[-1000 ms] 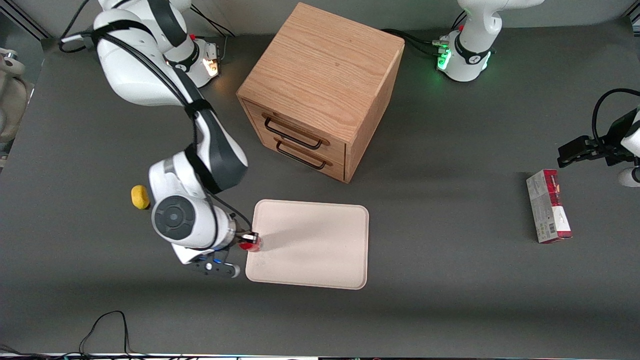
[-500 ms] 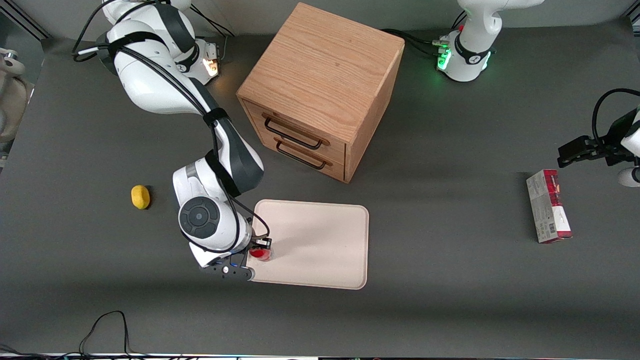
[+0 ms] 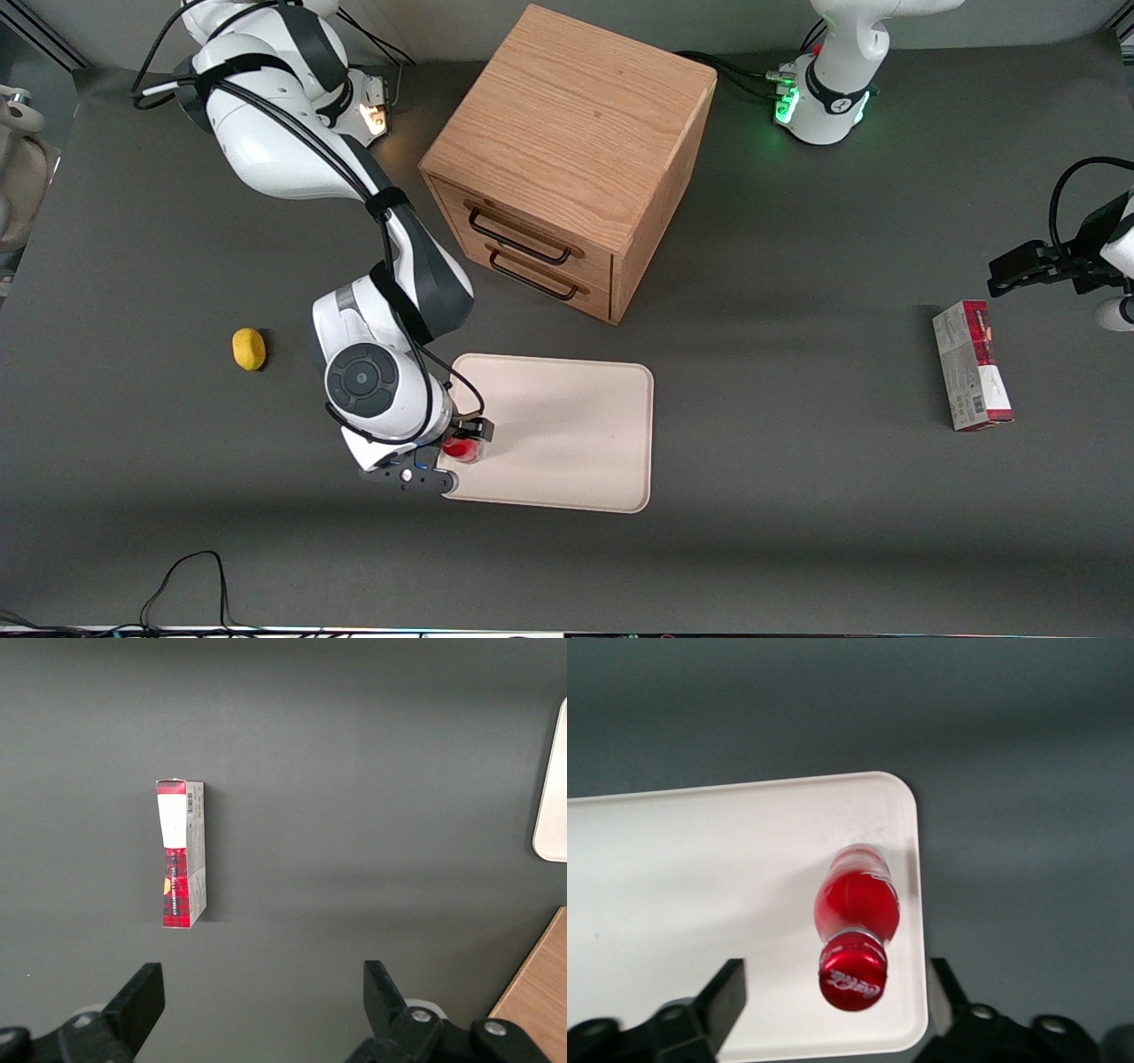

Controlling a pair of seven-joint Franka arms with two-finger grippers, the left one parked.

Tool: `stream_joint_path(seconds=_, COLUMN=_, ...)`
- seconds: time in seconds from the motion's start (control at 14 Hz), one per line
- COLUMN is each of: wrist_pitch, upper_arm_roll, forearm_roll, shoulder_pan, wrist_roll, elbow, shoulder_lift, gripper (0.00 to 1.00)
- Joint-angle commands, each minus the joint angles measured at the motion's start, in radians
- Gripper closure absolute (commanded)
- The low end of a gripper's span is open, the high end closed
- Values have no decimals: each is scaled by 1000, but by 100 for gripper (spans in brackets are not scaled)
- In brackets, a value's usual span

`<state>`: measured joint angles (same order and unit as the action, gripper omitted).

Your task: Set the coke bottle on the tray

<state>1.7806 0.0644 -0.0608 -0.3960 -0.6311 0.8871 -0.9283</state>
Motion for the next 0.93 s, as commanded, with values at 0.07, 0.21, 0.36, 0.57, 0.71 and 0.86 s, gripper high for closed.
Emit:
stream_joint_path(seconds=0.07, wrist_pitch=-177, upper_arm_roll=-8, forearm_roll=-11, shoulder_pan=15, wrist_roll=97, elbow=82, shoulder_lift=141, gripper=0)
stream_joint_path(seconds=0.21, wrist_pitch=-170, upper_arm_roll=-8, forearm_roll=18, shoulder_pan=86, wrist_roll=238, elbow=340, shoulder_lift=361, gripper=0)
stream_joint_path(seconds=0.36, wrist_pitch=-92, upper_arm_roll=-12, forearm_roll=41, shoulder_pan=137, wrist_roll=341, elbow=618, shoulder_lift=591, gripper=0)
stream_joint_path(seconds=0.57, wrist_pitch=11, upper_arm_roll=-83, forearm_roll=41, shoulder_pan=132, wrist_roll=433, elbow=968, shoulder_lift=897, gripper=0)
stream_joint_path(seconds=0.71, wrist_pitch=-9, upper_arm_roll=-142, forearm_roll=41, shoulder_pan=99, wrist_roll=491, elbow=1070, shoulder_lift=1046, gripper=0)
stream_joint_path(seconds=0.86, wrist_pitch=-74, upper_arm_roll=-228, forearm_roll=41, shoulder_pan=30, wrist_roll=504, elbow=1075, shoulder_lift=1118, gripper=0)
